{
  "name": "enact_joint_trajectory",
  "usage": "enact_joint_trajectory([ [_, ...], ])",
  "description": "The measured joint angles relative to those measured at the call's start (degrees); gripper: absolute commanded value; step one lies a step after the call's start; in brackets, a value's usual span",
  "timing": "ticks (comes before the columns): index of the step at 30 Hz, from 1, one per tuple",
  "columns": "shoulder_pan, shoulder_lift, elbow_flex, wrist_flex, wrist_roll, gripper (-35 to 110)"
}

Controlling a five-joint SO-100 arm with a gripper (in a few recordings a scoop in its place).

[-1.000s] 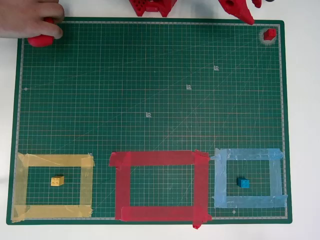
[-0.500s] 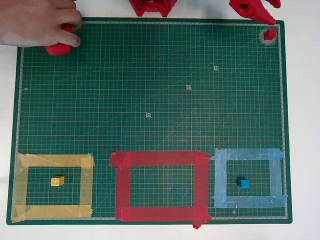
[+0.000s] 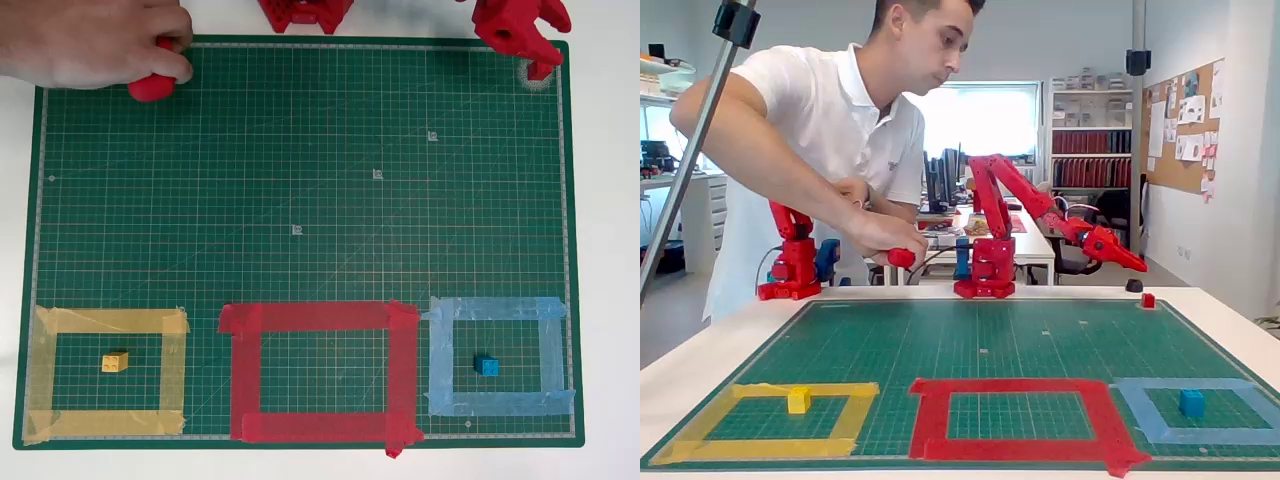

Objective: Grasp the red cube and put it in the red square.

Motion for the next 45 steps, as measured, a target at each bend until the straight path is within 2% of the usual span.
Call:
enact_joint_trajectory([
  [9, -3.8, -5.9, 0.4, -7.6, 0.0, 19],
  [23, -5.2, -12.7, -1.1, -8.2, 0.0, 21],
  [45, 0.5, -14.8, -2.1, -8.3, 0.0, 23],
])
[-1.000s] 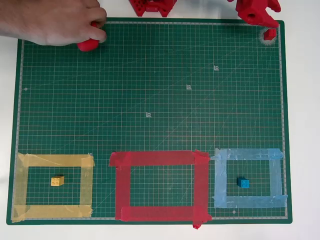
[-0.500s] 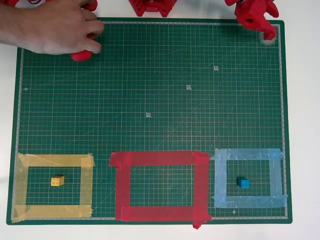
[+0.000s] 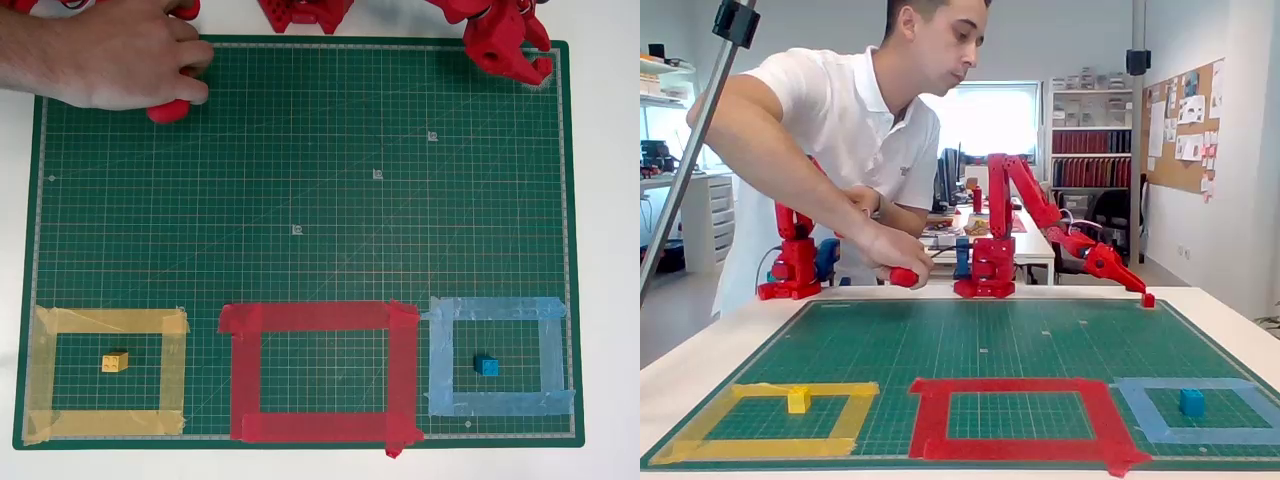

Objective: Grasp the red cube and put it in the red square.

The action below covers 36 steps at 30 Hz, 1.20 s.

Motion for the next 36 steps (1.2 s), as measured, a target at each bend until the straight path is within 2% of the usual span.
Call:
enact_joint_trajectory([
  [34, -2.0, -12.0, -7.1, 0.0, -1.1, 22],
  [36, -2.1, -13.0, -7.6, 0.0, -1.1, 11],
])
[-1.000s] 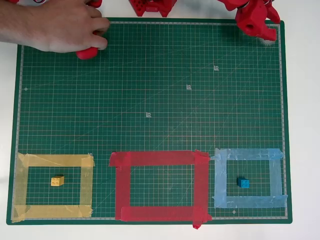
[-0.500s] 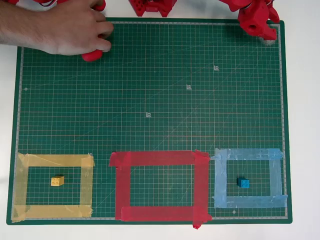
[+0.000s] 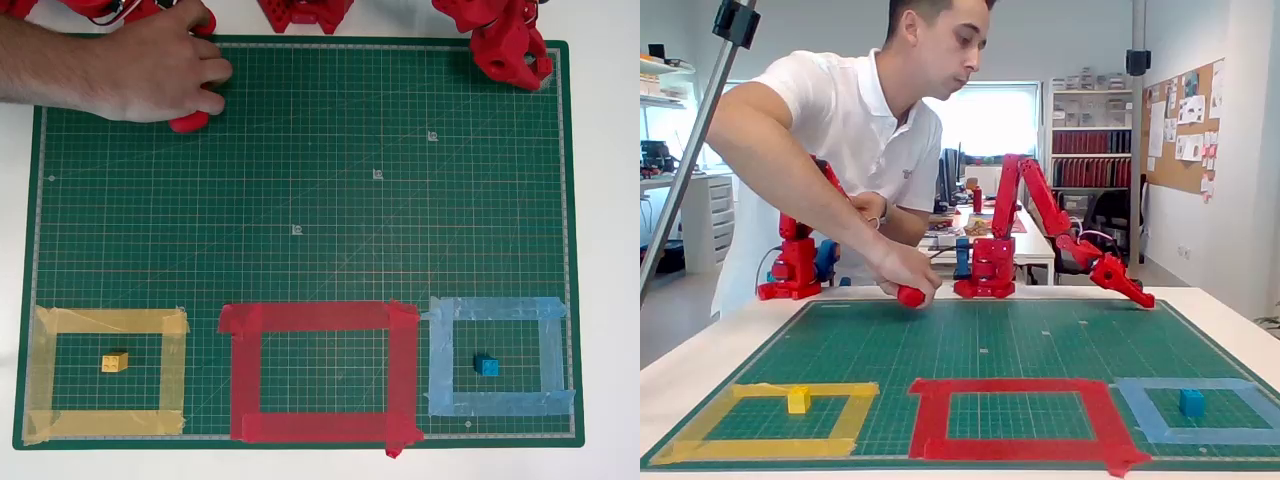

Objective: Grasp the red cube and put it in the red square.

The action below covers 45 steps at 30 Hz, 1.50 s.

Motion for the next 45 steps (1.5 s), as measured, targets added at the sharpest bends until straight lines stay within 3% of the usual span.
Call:
enact_joint_trajectory([
  [2, 0.0, -0.1, -0.6, 0.0, 0.1, -1],
  [15, 3.6, 2.5, -1.5, 0.0, 0.1, -1],
  [39, 70.0, 10.8, -13.1, 0.2, 0.0, -1],
  [45, 74.4, -0.7, -24.1, 0.8, 0.0, -1],
])
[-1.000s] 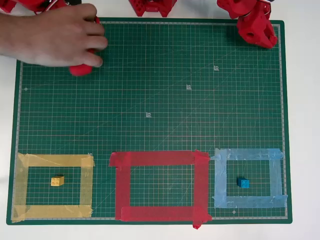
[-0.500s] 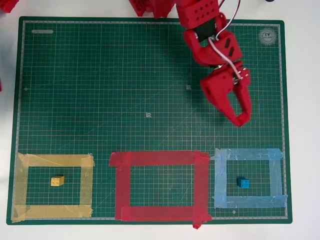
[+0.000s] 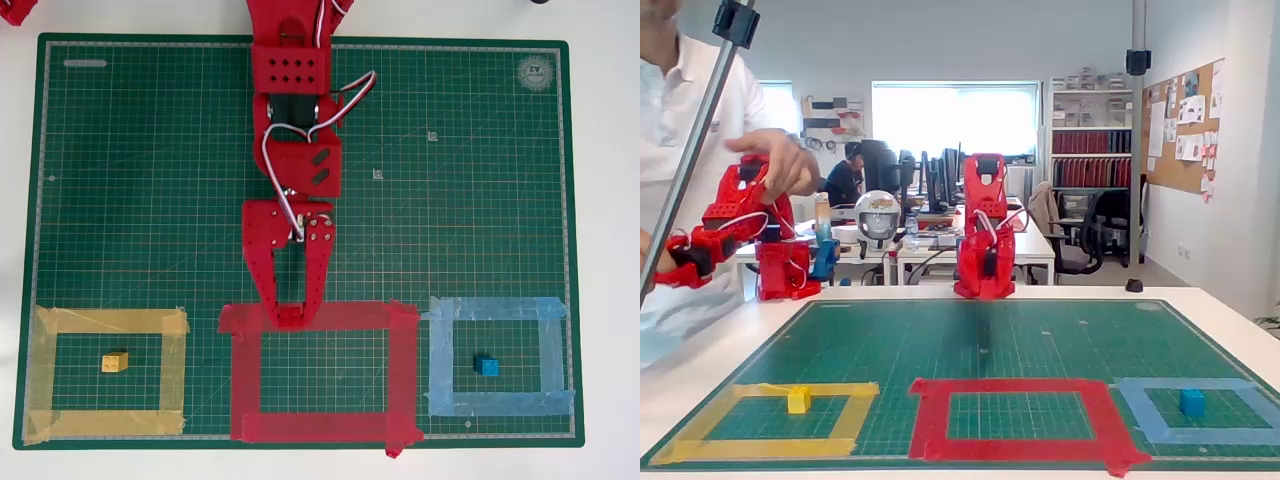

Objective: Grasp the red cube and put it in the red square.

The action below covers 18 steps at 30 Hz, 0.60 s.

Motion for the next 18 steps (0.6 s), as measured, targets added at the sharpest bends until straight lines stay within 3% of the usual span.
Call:
enact_joint_trajectory([
  [8, 0.4, -19.4, -22.9, 12.7, 0.0, -1],
  [18, -0.8, -36.7, -39.7, 15.2, 0.0, -1],
])
